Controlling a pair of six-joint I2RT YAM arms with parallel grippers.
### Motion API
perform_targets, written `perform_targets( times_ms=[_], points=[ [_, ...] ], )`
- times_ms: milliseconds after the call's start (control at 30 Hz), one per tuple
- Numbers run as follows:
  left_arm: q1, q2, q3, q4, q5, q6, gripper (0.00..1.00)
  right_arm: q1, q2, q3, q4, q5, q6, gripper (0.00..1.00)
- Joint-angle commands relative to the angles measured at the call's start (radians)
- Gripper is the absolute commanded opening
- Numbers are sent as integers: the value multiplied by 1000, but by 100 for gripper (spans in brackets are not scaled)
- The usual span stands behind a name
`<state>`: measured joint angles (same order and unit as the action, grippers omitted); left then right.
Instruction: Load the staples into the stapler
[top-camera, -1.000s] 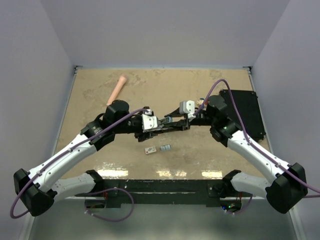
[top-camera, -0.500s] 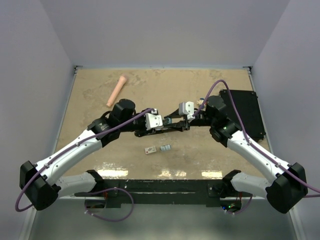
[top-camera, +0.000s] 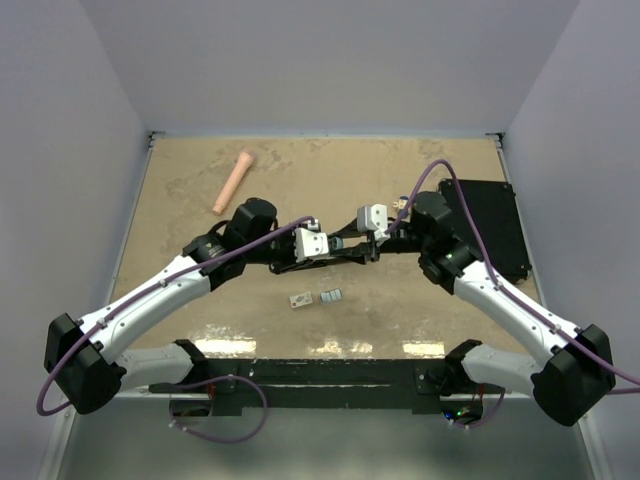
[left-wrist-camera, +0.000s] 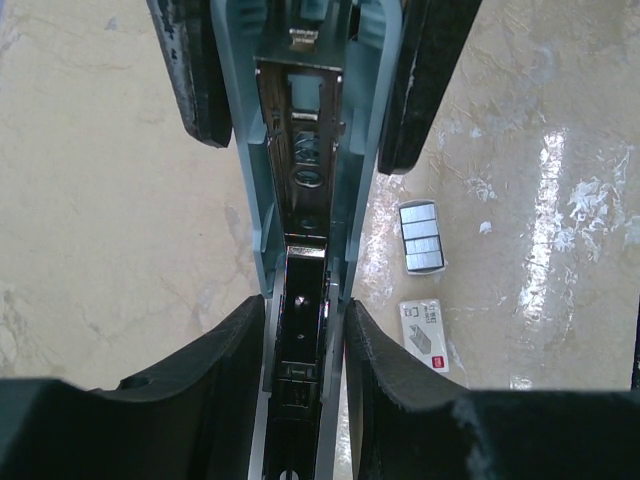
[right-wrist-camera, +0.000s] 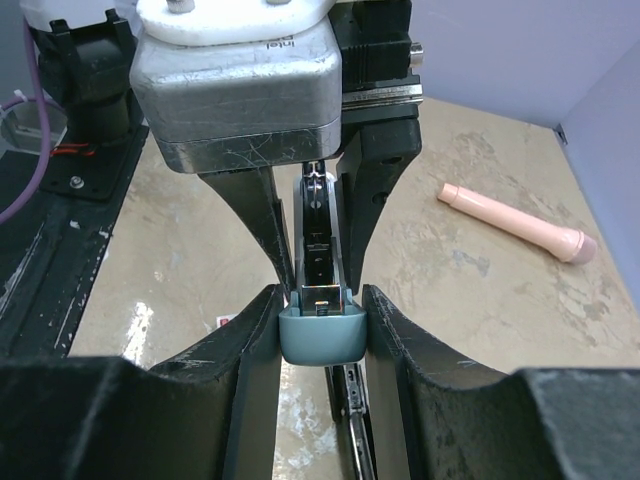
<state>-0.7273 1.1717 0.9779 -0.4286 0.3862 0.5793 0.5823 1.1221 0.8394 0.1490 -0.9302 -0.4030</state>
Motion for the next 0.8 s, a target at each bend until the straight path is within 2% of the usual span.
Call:
perform_targets(
  times_ms=[0,33,67,133,167,267,467,600,667,767],
  points=[
    [-3,-10,28,28,19,-32,0,4,10,35,40,19,-7,5],
    [-3,-12,25,30,4,-45,0,4,11,30,44,30,1,10],
    [-3,-14,25,33,-7,-55,0,4,12,26,50,48,7,22],
    [0,-18,25,33,-41,-87,0,4,12,4,89,77,33,41],
    [0,-18,25,34,-58,-101,0,4,12,-3,104,109,45,58],
    [-1,-18,27,37,-121,-153,0,2,15,-22,142,143,72,71],
    [0,-7,25,28,-201,-236,0,-1,-4,-42,185,217,119,83],
    [2,-6,18,24,-299,-370,0,-4,-47,-82,250,301,185,93],
    [2,-7,-4,28,-383,-435,0,-6,-64,-97,271,372,214,98],
    [8,-18,-45,30,-544,-573,0,-4,-99,-128,319,468,286,98]
  ],
)
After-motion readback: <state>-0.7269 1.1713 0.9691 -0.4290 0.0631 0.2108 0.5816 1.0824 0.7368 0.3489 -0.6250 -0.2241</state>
